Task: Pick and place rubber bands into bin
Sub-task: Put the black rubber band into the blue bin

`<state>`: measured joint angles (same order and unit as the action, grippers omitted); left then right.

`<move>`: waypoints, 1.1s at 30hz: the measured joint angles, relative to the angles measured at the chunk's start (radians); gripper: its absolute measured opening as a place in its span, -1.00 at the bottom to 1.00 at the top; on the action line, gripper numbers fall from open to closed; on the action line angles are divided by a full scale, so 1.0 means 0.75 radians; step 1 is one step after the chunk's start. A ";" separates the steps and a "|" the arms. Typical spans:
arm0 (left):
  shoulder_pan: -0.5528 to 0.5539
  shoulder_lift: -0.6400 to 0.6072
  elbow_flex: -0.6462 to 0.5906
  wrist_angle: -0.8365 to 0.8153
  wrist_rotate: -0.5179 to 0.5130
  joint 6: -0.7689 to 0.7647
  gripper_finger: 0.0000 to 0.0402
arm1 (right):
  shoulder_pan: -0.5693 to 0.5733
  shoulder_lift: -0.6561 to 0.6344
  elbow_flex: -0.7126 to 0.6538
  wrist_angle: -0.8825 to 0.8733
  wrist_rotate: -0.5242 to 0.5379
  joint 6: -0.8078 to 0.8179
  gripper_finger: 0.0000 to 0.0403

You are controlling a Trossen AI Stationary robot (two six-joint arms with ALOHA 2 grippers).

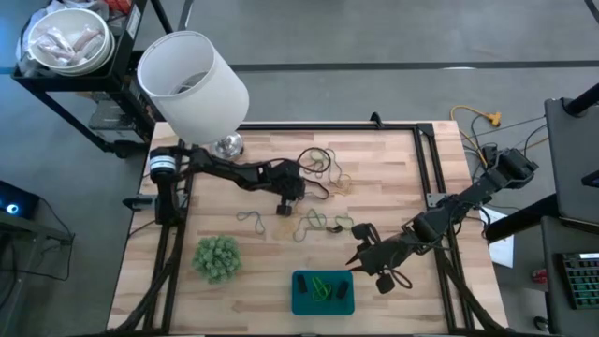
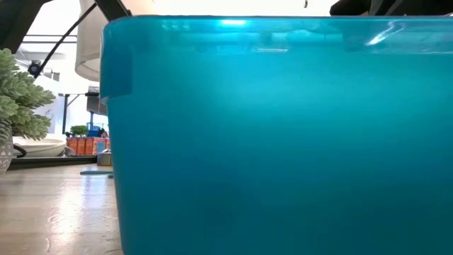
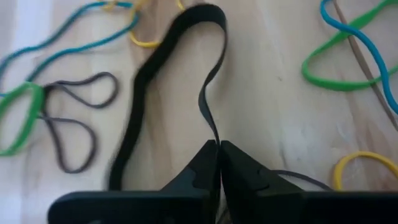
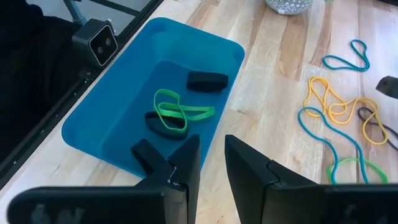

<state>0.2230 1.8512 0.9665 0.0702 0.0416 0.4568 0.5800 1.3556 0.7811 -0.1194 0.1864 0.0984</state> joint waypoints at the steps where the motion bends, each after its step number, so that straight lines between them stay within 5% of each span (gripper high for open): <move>1: -0.001 -0.008 0.000 0.002 -0.012 -0.001 -1.00 | 0.000 0.000 0.000 -0.002 0.000 0.000 -0.66; 7: -0.016 -0.077 -0.007 0.004 -0.032 -0.031 -1.00 | 0.001 0.000 -0.003 -0.021 0.019 0.008 -0.66; 17: -0.129 -0.237 -0.017 0.002 -0.032 -0.041 -1.00 | 0.000 0.000 -0.008 -0.271 0.267 0.197 -0.66; 33: -0.345 -0.436 -0.032 0.009 -0.032 -0.016 -1.00 | 0.000 0.000 -0.070 -0.324 0.359 0.254 -0.66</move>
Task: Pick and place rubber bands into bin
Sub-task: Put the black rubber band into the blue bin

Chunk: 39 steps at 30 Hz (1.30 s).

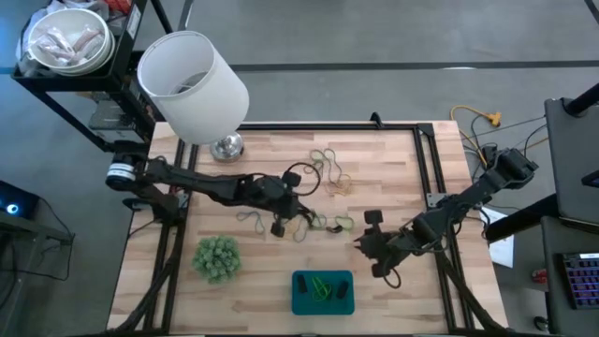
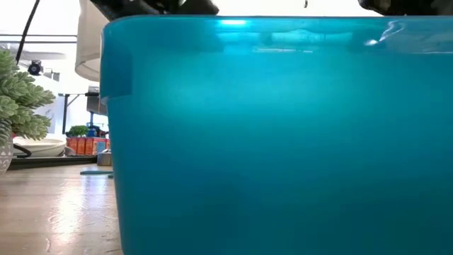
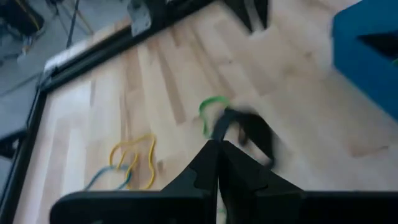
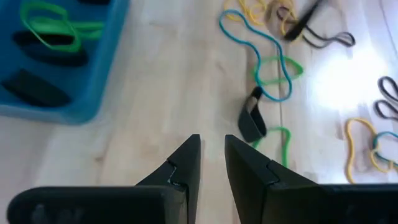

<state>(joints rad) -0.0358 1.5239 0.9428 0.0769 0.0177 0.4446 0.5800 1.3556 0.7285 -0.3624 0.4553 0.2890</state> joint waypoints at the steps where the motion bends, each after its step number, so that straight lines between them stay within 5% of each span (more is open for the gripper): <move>1: -0.015 -0.010 0.000 -0.001 0.000 0.007 -1.00 | 0.000 0.000 -0.007 -0.001 0.012 0.000 -0.66; 20: -0.324 -0.043 0.027 0.243 0.074 0.082 -1.00 | 0.000 0.000 -0.113 0.000 0.167 0.035 -0.66; 39: -0.391 0.246 0.083 0.655 0.288 0.094 -1.00 | 0.000 -0.001 -0.114 -0.001 0.166 0.029 -0.66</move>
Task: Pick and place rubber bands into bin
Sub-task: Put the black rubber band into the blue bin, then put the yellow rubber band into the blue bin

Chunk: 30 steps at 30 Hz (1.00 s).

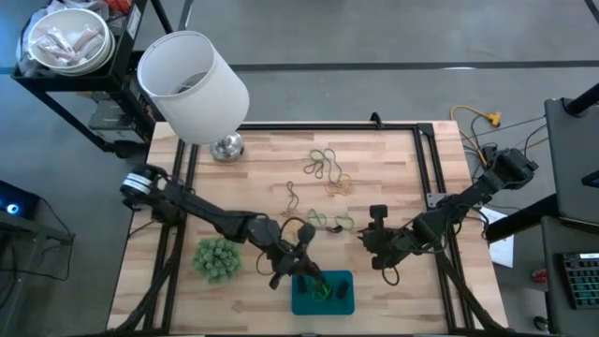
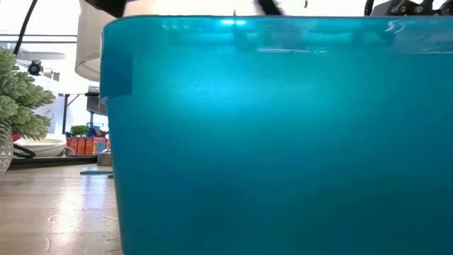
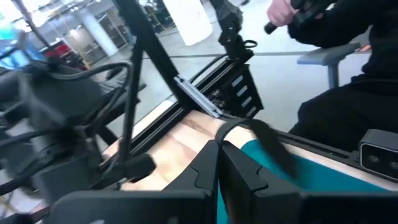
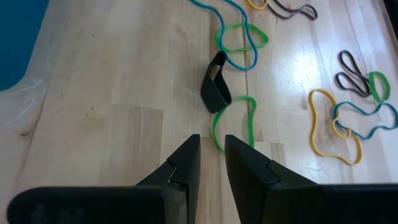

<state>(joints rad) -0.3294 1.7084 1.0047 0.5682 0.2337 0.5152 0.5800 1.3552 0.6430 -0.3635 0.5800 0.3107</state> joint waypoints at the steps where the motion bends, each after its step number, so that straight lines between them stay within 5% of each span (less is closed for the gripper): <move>1: 0.001 0.024 0.019 0.000 0.014 -0.001 -1.00 | 0.000 0.000 0.000 0.000 0.000 -0.002 -0.66; 11: 0.012 0.202 0.191 -0.145 0.091 -0.002 -1.00 | 0.000 0.000 0.000 -0.009 -0.001 -0.010 -0.66; 23: 0.014 0.207 0.249 -0.362 0.089 -0.028 -0.98 | 0.000 0.000 0.000 -0.024 -0.001 -0.009 -0.66; 30: 0.014 0.207 0.248 -0.365 0.099 -0.049 -0.62 | 0.000 0.000 0.000 -0.025 -0.001 -0.005 -0.66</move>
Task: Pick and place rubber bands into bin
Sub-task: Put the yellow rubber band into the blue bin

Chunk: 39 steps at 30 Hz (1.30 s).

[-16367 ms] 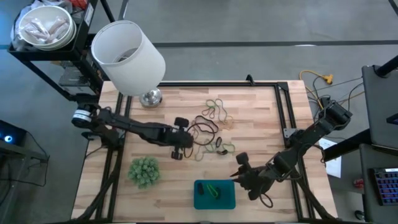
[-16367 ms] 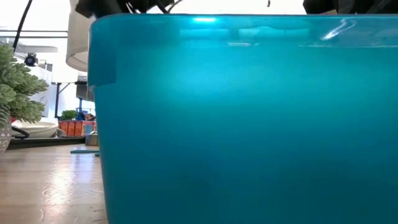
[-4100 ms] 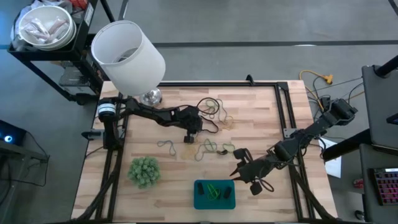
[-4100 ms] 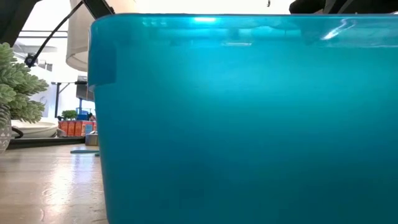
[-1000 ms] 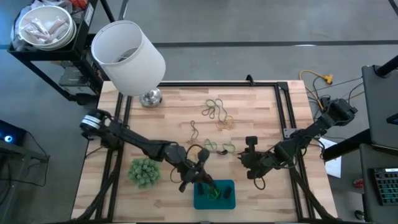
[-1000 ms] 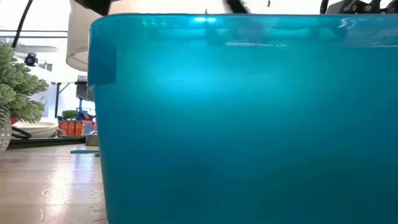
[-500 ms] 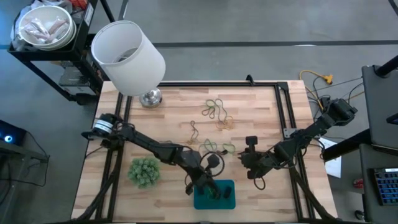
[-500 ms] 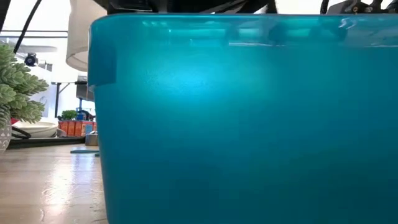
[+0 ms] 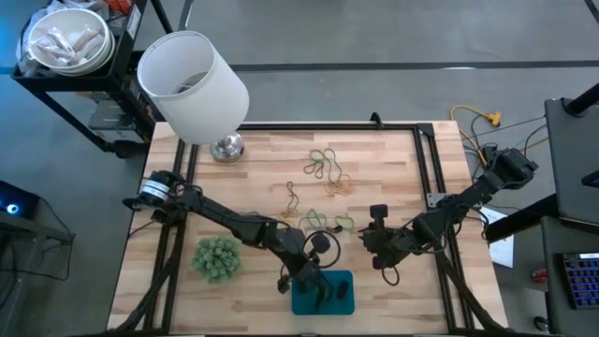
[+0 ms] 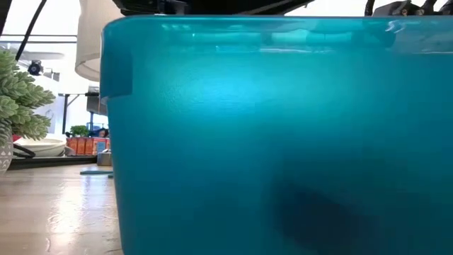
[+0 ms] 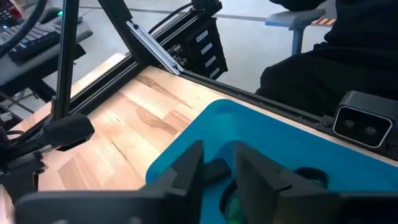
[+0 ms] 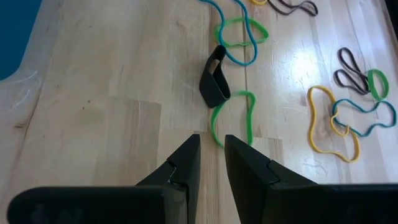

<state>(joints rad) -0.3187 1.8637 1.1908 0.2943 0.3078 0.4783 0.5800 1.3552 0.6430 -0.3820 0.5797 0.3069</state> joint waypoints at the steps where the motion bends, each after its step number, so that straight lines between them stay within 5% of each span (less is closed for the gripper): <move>1: -0.001 0.000 0.000 0.000 0.001 0.000 -0.56 | 0.000 0.000 0.000 0.000 0.000 0.000 -0.66; 5: 0.000 -0.004 0.005 -0.001 -0.022 0.001 -0.35 | 0.000 0.000 0.000 0.000 0.000 0.000 -0.66; 13: -0.001 -0.203 -0.003 -0.399 -0.672 0.026 -0.26 | -0.002 0.000 0.000 0.016 0.249 -0.026 -0.66; 19: -0.001 -0.437 -0.074 -0.681 -0.854 -0.105 -0.26 | -0.094 0.002 -0.001 0.164 0.269 -0.218 -0.66; 27: -0.001 -0.785 -0.351 -0.675 -0.893 -0.209 -0.26 | -0.437 0.009 -0.004 0.327 -0.093 -0.568 -0.66; 39: -0.001 -1.153 -0.635 -0.524 -0.912 -0.251 -0.26 | -0.860 0.034 -0.029 0.352 -0.417 -0.907 -0.66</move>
<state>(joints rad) -0.3191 0.9992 0.7145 -0.0983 -0.3759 0.2901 -0.0649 1.3804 0.6215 -0.1182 0.2669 -0.3737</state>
